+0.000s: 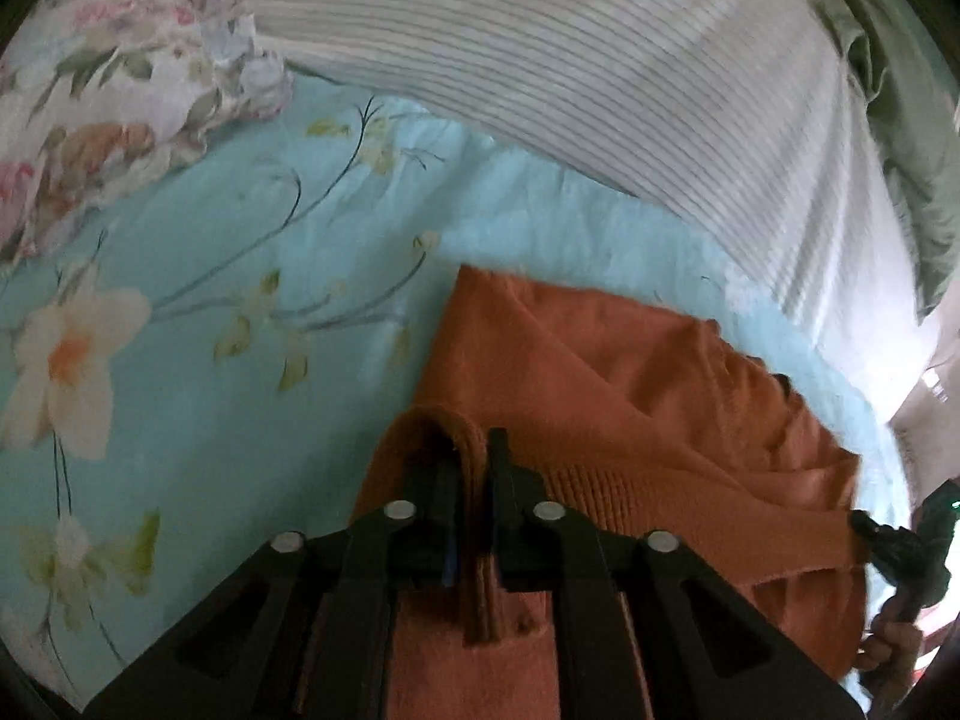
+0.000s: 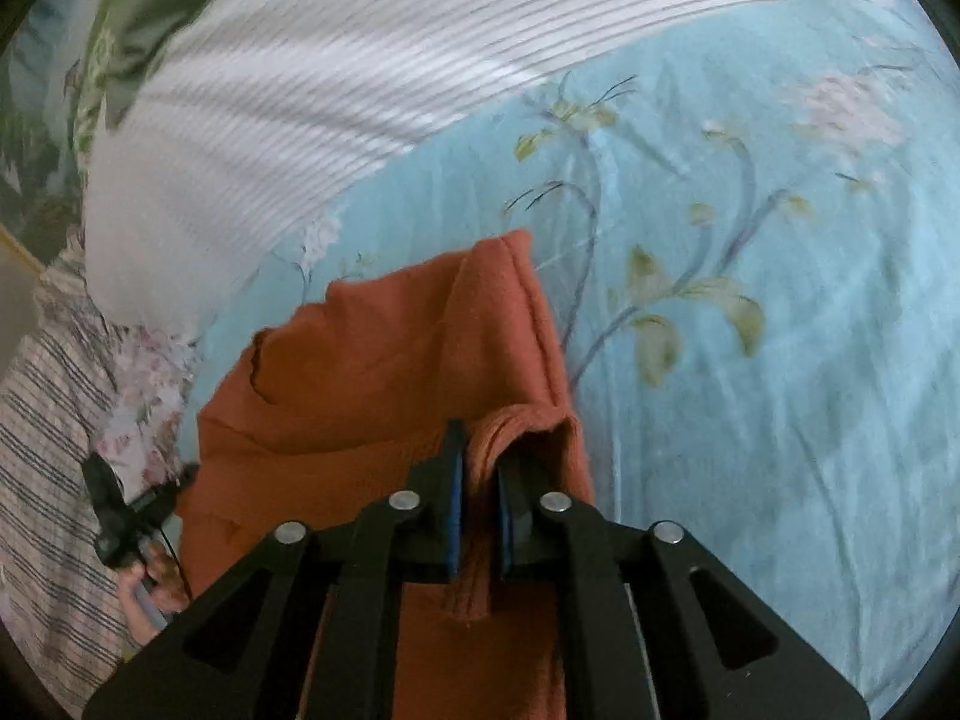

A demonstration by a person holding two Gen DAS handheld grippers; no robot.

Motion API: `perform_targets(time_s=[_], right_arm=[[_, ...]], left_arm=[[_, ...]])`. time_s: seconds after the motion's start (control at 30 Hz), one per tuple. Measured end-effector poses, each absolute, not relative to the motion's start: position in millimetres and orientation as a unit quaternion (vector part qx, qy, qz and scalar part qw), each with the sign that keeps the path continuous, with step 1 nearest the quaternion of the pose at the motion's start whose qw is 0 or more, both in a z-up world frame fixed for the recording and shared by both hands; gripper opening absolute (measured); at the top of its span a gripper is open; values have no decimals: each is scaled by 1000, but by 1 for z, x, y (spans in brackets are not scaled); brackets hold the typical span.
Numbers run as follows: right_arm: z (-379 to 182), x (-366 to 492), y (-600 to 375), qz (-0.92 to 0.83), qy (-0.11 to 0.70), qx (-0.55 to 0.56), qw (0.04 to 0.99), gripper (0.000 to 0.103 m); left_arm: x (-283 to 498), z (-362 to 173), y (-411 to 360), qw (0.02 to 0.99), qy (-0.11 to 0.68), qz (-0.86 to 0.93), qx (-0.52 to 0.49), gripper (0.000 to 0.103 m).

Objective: Fold small clothes

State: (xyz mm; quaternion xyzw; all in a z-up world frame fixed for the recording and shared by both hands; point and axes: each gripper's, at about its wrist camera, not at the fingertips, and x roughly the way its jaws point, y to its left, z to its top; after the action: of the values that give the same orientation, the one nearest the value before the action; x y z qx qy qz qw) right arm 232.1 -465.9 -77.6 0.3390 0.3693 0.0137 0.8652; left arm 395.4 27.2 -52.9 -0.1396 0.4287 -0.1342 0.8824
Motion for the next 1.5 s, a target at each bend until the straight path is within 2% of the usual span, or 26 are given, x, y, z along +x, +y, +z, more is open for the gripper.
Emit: perform_targets(time_s=[0.03,0.07,0.1,0.2,0.4,0.53,0.63,0.7,0.77,0.97,1.33,1.5], right_arm=[[-72,223,-466,-1,359,332,872,33],[-63,210,-465,-19,344,318,883,41],[-56,201,-462,-27,330,305,893,41],[-44,187,-435,21,325,270,906,41],[-69,214,-350,188,430,184,864,41],[-75,238,-349,138,446,139,873,37],[-66,259,-379,68,429,151,888,36],[-59,265,-402,27,406,182,895,36],[-50,266,-431,-1,370,238,898,36],[-34,238,-434,-13,335,265,904,38],[-62,158,-379,35,352,292,889,38],[-74,124,-360,47,348,330,877,39]], left_arm=[[387,-50,28,881,427,-145,-142,27],[376,-47,27,882,424,-153,-139,39],[365,-44,26,883,420,-163,-134,45],[327,-40,3,873,419,-224,-103,45],[302,-64,-62,843,460,-279,3,45],[339,-64,-62,846,467,-258,2,42],[377,-60,-50,853,469,-229,-23,32],[398,-53,-44,859,465,-210,-46,30],[415,-43,-38,879,450,-153,-45,35],[415,-29,0,894,422,-91,-120,54],[282,-51,20,872,424,-141,-198,54],[232,-64,33,858,425,-139,-252,61]])
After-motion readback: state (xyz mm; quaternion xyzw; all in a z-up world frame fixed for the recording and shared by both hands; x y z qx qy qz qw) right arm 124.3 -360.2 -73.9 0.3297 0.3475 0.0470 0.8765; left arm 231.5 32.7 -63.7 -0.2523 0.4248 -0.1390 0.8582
